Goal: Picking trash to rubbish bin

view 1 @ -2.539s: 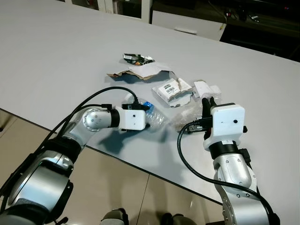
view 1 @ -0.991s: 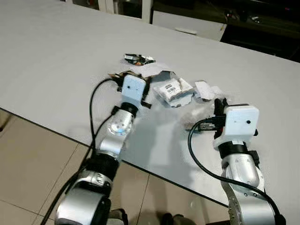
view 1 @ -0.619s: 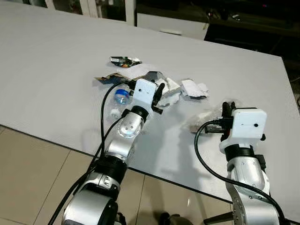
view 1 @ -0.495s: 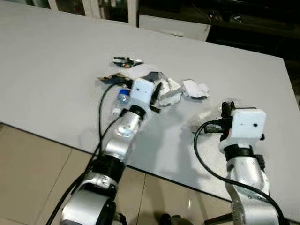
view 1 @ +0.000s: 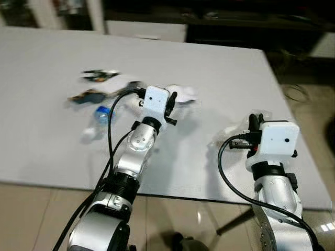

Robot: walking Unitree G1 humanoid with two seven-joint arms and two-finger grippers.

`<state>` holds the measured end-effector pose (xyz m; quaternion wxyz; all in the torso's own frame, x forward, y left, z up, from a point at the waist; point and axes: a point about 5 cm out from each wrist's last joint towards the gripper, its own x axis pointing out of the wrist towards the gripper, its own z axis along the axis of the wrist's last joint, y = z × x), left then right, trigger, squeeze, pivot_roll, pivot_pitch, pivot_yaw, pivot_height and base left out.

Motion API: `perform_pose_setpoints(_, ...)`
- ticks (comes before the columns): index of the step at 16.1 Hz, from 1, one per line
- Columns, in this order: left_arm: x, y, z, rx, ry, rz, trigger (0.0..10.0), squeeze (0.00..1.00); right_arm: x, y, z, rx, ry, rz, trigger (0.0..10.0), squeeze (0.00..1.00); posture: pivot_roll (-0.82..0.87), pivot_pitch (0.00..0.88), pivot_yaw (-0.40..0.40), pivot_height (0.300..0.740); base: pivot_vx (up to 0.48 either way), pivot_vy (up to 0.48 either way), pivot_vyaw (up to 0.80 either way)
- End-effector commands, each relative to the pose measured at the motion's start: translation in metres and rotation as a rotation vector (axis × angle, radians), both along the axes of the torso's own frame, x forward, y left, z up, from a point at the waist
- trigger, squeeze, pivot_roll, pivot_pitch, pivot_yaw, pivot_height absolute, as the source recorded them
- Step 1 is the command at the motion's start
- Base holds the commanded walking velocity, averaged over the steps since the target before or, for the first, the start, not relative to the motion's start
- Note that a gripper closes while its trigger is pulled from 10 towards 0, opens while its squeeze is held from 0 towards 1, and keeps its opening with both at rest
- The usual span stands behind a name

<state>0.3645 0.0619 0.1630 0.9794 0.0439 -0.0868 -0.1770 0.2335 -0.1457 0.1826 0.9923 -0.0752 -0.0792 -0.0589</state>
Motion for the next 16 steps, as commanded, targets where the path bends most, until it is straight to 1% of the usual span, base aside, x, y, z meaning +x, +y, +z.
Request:
perform_pose_setpoints(1,-0.0001,-0.0023,0.0022,0.003,-0.001,-0.002,10.0,0.00,-0.0027,-0.0014,0.0007,0.013,0.001,-0.008,10.0,0.00,0.06,0.088,-0.037,0.740,0.000,0.000,-0.80)
perform_pose_setpoints(7,0.0024,-0.0008,0.0000,0.000,0.037,0.007,10.0,0.00,-0.0063,-0.0006,-0.0006,0.017,0.009,-0.012,10.0,0.00,0.05,0.100,-0.037,0.740,0.000,0.000,-0.80)
perform_pose_setpoints(10,0.0023,-0.0004,-0.0015,0.029,0.037,0.012,10.0,0.00,-0.0076,0.0000,-0.0016,0.019,0.015,-0.012,10.0,0.00,0.04,0.106,-0.036,0.740,0.000,0.000,-0.80)
perform_pose_setpoints(12,0.0022,0.0002,-0.0017,0.030,0.040,0.003,10.0,0.00,-0.0081,0.0008,-0.0018,0.021,0.016,-0.012,10.0,0.00,0.04,0.110,-0.035,0.740,0.000,0.000,-0.80)
perform_pose_setpoints(15,0.0044,0.0014,-0.0007,0.032,0.054,-0.003,10.0,0.00,-0.0091,0.0013,-0.0020,0.028,0.013,-0.012,10.0,0.00,0.04,0.113,-0.030,0.740,0.000,0.000,0.00)
perform_pose_setpoints(16,0.0047,0.0013,-0.0006,0.032,0.056,-0.004,10.0,0.00,-0.0093,0.0011,-0.0021,0.030,0.012,-0.014,10.0,0.00,0.04,0.113,-0.030,0.740,-0.244,0.000,0.00)
